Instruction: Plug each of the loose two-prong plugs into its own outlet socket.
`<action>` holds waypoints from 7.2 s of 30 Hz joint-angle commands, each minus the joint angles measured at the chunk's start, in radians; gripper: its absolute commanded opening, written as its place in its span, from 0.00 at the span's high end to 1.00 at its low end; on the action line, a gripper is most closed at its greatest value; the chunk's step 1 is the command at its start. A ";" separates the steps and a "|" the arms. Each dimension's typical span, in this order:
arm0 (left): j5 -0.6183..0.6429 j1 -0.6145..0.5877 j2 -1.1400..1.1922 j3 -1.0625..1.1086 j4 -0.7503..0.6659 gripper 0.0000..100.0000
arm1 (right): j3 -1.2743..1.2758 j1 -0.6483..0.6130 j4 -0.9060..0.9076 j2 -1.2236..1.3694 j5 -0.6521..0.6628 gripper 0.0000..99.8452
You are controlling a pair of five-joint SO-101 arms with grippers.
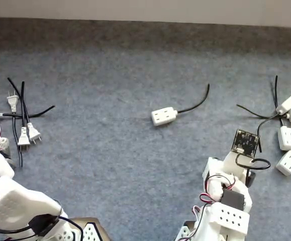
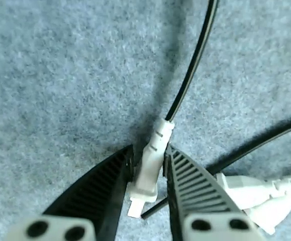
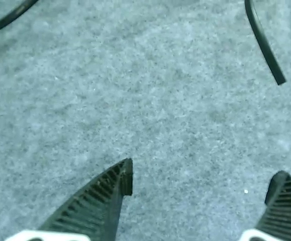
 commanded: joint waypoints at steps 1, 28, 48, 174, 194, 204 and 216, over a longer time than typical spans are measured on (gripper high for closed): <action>-0.006 -0.008 -0.007 -0.010 -0.008 0.90 | 0.056 -0.007 -0.015 -0.012 0.011 0.60; -0.199 0.423 -0.090 -0.816 0.732 0.99 | 0.056 -0.007 -0.016 -0.012 0.011 0.60; -0.072 0.924 -1.380 -0.254 0.535 0.99 | 0.058 -0.007 -0.016 -0.012 0.011 0.60; 0.842 1.735 -1.994 1.311 -0.591 0.99 | -0.667 -0.575 -0.077 0.509 0.140 0.99; 0.847 1.205 -1.983 1.311 -0.663 0.99 | -0.837 -0.205 0.018 0.789 -0.193 0.94; 0.841 1.181 -1.977 1.311 -0.655 0.99 | -1.379 -0.269 0.248 1.391 -0.500 0.87; 0.838 1.181 -1.713 1.319 -0.876 0.99 | -1.632 -0.337 0.272 1.618 -0.624 0.86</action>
